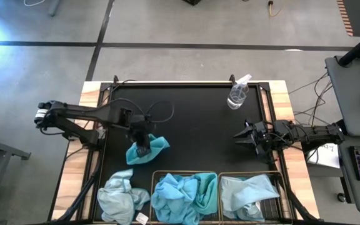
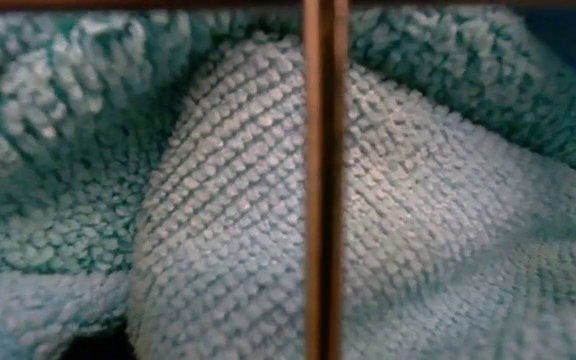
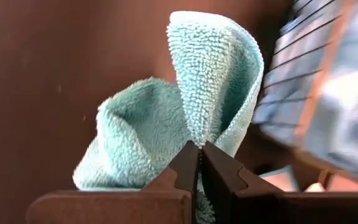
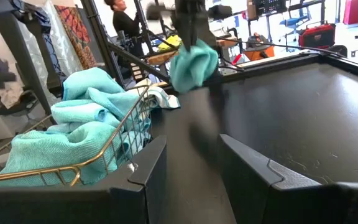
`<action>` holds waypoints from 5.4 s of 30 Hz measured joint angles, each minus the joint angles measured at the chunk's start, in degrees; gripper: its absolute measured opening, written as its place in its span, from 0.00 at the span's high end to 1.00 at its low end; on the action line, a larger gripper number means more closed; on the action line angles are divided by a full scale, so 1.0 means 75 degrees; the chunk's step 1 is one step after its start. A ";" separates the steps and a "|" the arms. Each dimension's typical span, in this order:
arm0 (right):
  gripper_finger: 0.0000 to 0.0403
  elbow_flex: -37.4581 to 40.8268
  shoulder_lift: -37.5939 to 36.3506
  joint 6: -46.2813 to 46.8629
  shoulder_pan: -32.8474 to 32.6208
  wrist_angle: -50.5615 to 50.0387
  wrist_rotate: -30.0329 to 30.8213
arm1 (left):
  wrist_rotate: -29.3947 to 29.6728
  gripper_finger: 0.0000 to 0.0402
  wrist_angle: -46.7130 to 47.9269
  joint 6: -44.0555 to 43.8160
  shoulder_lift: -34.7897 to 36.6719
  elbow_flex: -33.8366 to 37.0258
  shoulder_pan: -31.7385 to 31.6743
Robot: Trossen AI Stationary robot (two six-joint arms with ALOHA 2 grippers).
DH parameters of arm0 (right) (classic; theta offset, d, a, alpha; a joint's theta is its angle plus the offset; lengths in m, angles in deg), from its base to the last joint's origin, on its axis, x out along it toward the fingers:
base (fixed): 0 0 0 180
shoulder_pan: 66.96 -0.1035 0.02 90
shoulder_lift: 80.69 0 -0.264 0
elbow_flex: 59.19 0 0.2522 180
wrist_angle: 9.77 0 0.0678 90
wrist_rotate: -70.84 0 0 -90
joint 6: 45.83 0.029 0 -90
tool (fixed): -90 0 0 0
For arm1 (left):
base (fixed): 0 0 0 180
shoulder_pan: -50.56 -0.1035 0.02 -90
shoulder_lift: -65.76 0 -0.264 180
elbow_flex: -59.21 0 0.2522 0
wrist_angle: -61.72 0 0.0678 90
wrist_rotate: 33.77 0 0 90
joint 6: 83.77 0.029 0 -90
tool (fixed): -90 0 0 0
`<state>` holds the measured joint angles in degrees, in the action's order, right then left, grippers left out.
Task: Sort microfiber towel by color & place in baskets
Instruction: Put the blue towel into the left wire basket, then put the light blue towel into the right wire basket
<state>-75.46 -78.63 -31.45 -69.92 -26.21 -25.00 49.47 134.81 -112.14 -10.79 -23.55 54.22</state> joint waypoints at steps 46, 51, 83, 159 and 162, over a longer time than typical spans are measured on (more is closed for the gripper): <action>0.67 0.0006 0.0003 0.0011 0.0000 -0.0006 0.0000 | 0.0895 1.00 -0.0419 0.1880 -0.5581 -0.5560 0.3458; 0.67 0.0006 0.0003 0.0017 0.0000 -0.0007 -0.0003 | 0.0588 1.00 -0.0536 0.2360 -0.5697 -0.5184 0.3226; 0.67 0.0006 0.0003 0.0218 -0.0003 -0.0012 -0.0003 | -0.0033 0.90 -0.0631 0.1713 -0.5691 -0.5493 0.3060; 0.67 0.0006 0.0146 0.0285 0.0000 0.0003 0.0032 | -0.0151 0.64 -0.2390 -0.7549 -0.2500 0.1900 0.6842; 0.67 0.0006 0.0146 0.0285 0.0000 0.0000 0.0029 | -0.0097 0.68 -0.2379 -0.7543 -0.2500 0.1937 0.6842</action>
<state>-75.41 -77.53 -29.31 -69.92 -26.21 -24.79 48.74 116.97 -168.71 -29.55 -9.03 105.54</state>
